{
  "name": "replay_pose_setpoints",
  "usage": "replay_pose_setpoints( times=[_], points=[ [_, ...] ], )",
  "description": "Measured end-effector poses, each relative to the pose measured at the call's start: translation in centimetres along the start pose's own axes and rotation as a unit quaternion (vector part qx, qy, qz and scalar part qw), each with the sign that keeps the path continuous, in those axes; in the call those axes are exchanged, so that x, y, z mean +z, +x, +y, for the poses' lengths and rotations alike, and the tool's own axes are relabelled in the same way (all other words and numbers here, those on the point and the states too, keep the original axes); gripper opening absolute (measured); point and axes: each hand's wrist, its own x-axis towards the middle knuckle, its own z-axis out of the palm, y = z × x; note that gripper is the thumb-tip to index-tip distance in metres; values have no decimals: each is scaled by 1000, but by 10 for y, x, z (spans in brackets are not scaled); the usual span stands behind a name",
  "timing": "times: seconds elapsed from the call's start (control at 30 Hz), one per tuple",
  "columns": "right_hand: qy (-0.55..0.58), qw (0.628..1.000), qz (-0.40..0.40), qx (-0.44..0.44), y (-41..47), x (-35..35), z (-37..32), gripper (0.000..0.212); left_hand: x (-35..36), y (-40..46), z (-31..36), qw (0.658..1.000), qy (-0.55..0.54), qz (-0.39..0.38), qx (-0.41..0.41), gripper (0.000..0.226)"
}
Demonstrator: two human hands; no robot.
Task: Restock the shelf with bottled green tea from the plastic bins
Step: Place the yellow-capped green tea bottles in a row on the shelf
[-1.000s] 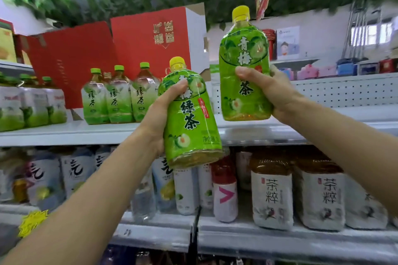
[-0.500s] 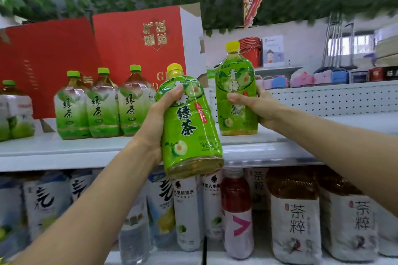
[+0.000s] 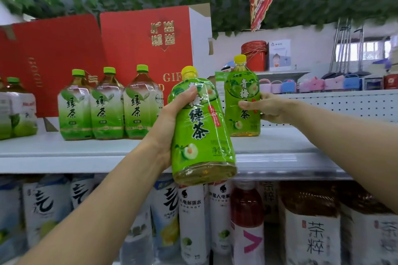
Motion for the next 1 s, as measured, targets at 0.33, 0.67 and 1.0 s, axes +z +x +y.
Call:
replay_pose_setpoints(
  times=[0.33,0.67,1.0],
  points=[
    [-112,952,239,-159,-47,30,-13,76,7,-10,4,999,37,34,2,30],
    [-37,967,-37,-251,-159,54,-33,76,61,6,26,954,102,68,274,76],
    [29,962,100,-251,-114,15,5,92,86,41,11,945,286,-31,156,69]
  ],
)
